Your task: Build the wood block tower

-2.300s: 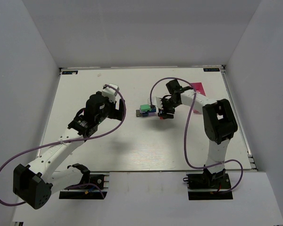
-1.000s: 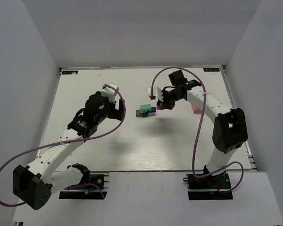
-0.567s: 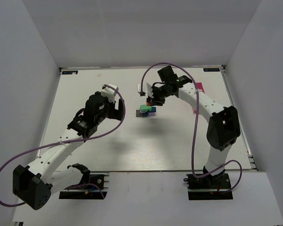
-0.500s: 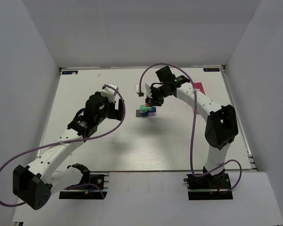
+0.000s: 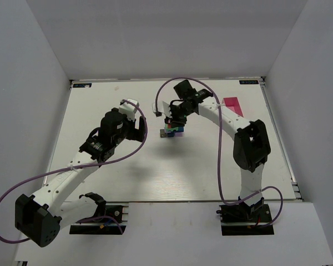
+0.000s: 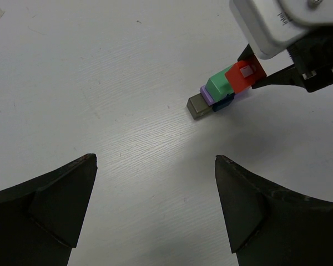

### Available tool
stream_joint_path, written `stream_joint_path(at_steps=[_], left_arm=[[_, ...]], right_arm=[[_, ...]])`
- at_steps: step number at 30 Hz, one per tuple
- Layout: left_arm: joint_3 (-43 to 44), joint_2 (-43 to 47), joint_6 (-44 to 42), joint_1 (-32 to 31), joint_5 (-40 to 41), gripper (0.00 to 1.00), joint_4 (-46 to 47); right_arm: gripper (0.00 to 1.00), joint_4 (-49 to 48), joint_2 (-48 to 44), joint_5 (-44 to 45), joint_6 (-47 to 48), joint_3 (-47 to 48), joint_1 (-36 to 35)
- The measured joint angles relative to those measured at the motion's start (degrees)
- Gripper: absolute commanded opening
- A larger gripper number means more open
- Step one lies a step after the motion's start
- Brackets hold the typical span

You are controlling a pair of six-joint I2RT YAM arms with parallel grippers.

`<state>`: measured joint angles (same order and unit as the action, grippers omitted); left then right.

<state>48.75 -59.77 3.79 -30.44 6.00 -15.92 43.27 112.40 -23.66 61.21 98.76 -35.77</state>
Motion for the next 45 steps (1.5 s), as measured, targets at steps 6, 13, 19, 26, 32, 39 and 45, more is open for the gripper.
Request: stream_joint_path(at_steps=[6, 13, 19, 26, 32, 39, 45], left_arm=[[0.0, 0.0, 0.0, 0.0, 0.1, 0.97, 0.0], [0.0, 0.0, 0.0, 0.0, 0.6, 0.97, 0.0], [0.0, 0.0, 0.0, 0.0, 0.7, 0.97, 0.0], [0.0, 0.0, -0.2, 0.0, 0.7, 0.97, 0.0], [0.0, 0.0, -0.2, 0.0, 0.7, 0.97, 0.0], [0.0, 0.0, -0.2, 0.0, 0.7, 0.97, 0.0], [0.0, 0.0, -0.2, 0.0, 0.7, 0.97, 0.0]], right_arm=[[0.21, 0.0, 1.1, 1.1, -0.7, 0.2, -0.7], [0.22, 0.0, 1.9, 2.1, -0.9, 0.4, -1.0], [0.25, -0.1, 2.4, 2.8, -1.1, 0.6, -1.1], [0.31, -0.1, 2.5, 3.0, -1.2, 0.8, -1.1], [0.36, -0.1, 2.6, 3.3, -1.3, 0.9, -1.1], [0.39, -0.5, 3.1, 4.1, -1.6, 0.9, -1.1], [0.48, -1.0, 3.2, 4.3, -2.2, 0.9, -1.1]])
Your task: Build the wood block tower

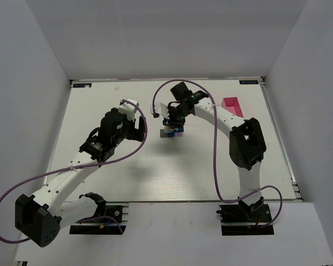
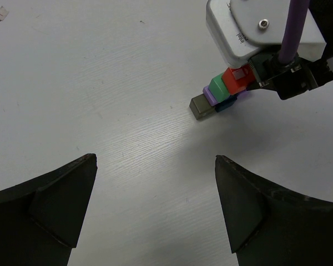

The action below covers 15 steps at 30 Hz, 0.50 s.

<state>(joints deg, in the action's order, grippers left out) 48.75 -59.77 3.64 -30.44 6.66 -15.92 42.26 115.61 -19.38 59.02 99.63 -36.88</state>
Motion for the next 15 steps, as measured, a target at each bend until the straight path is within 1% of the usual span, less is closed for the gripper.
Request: stream_joint_path(at_steps=[5, 8, 9, 10, 14, 15], left_arm=[[0.0, 0.0, 0.0, 0.0, 0.0, 0.97, 0.0], [0.0, 0.0, 0.0, 0.0, 0.0, 0.97, 0.0], [0.0, 0.0, 0.0, 0.0, 0.0, 0.97, 0.0], [0.0, 0.0, 0.0, 0.0, 0.0, 0.97, 0.0], [0.0, 0.0, 0.0, 0.0, 0.0, 0.97, 0.0], [0.0, 0.0, 0.0, 0.0, 0.0, 0.97, 0.0]], right_arm=[[0.57, -0.3, 0.0, 0.0, -0.1, 0.0, 0.0], [0.57, -0.4, 0.0, 0.2, -0.1, 0.0, 0.0], [0.59, -0.4, 0.0, 0.2, -0.1, 0.0, 0.0], [0.62, -0.4, 0.0, 0.2, -0.1, 0.0, 0.0], [0.70, -0.4, 0.0, 0.2, -0.2, 0.0, 0.0], [0.77, -0.5, 0.0, 0.2, -0.2, 0.0, 0.0]])
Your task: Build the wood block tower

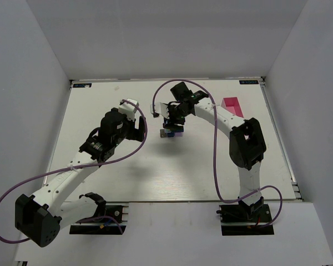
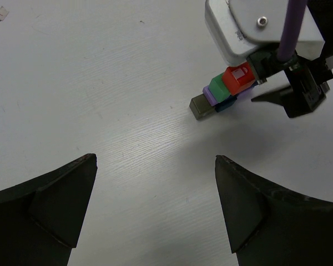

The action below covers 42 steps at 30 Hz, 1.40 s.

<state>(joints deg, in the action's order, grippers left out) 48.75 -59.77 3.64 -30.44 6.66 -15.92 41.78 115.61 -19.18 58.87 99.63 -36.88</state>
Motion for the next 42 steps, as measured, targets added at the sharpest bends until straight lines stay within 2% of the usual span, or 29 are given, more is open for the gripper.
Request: stream_joint_path(at_steps=[1, 11, 21, 34, 42], left_arm=[[0.0, 0.0, 0.0, 0.0, 0.0, 0.97, 0.0], [0.0, 0.0, 0.0, 0.0, 0.3, 0.97, 0.0], [0.0, 0.0, 0.0, 0.0, 0.9, 0.97, 0.0], [0.0, 0.5, 0.0, 0.0, 1.1, 0.97, 0.0], [0.0, 0.5, -1.0, 0.0, -1.3, 1.00, 0.1]], right_arm=[[0.90, 0.0, 0.0, 0.0, -0.1, 0.0, 0.0], [0.90, -1.9, -1.8, 0.0, 0.0, -3.8, 0.0], [0.90, -5.4, -9.9, 1.1, 0.2, -12.7, 0.8], [0.90, -11.1, -12.1, -0.2, -0.9, -19.4, 7.5], [0.90, -14.2, -14.5, -4.1, -7.4, -21.0, 11.0]])
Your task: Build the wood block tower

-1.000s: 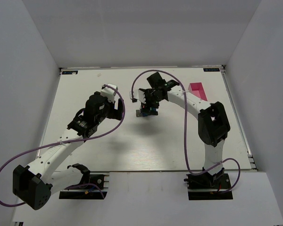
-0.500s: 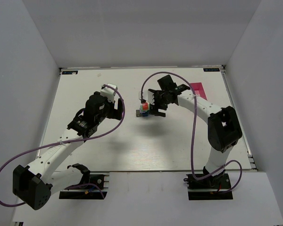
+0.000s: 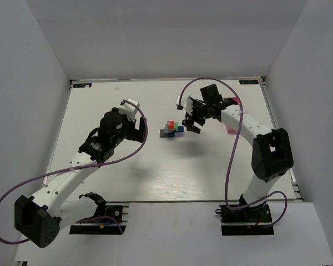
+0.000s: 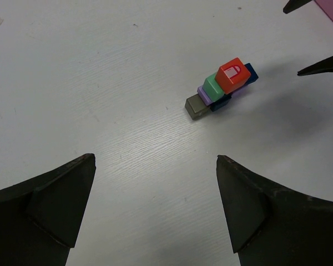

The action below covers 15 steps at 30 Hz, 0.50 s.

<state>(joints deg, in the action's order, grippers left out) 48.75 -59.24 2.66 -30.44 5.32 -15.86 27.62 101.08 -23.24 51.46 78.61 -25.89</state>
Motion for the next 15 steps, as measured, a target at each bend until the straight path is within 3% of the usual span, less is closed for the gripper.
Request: stream_joint_path(at_steps=[5, 11, 15], left_arm=[[0.0, 0.3, -1.6, 0.0, -3.1, 1.00, 0.2], [-0.7, 2.2, -4.7, 0.0, -8.8, 1.00, 1.6], [-1.6, 4.6, -6.1, 0.0, -10.7, 1.00, 2.3]], right_arm=[[0.90, -3.0, -9.1, -1.7, -10.6, -3.4, 1.4], [0.90, -3.0, -16.0, 2.5, -21.6, -4.3, 1.9], [0.90, -4.6, -24.8, 5.4, -26.1, -13.5, 2.1]])
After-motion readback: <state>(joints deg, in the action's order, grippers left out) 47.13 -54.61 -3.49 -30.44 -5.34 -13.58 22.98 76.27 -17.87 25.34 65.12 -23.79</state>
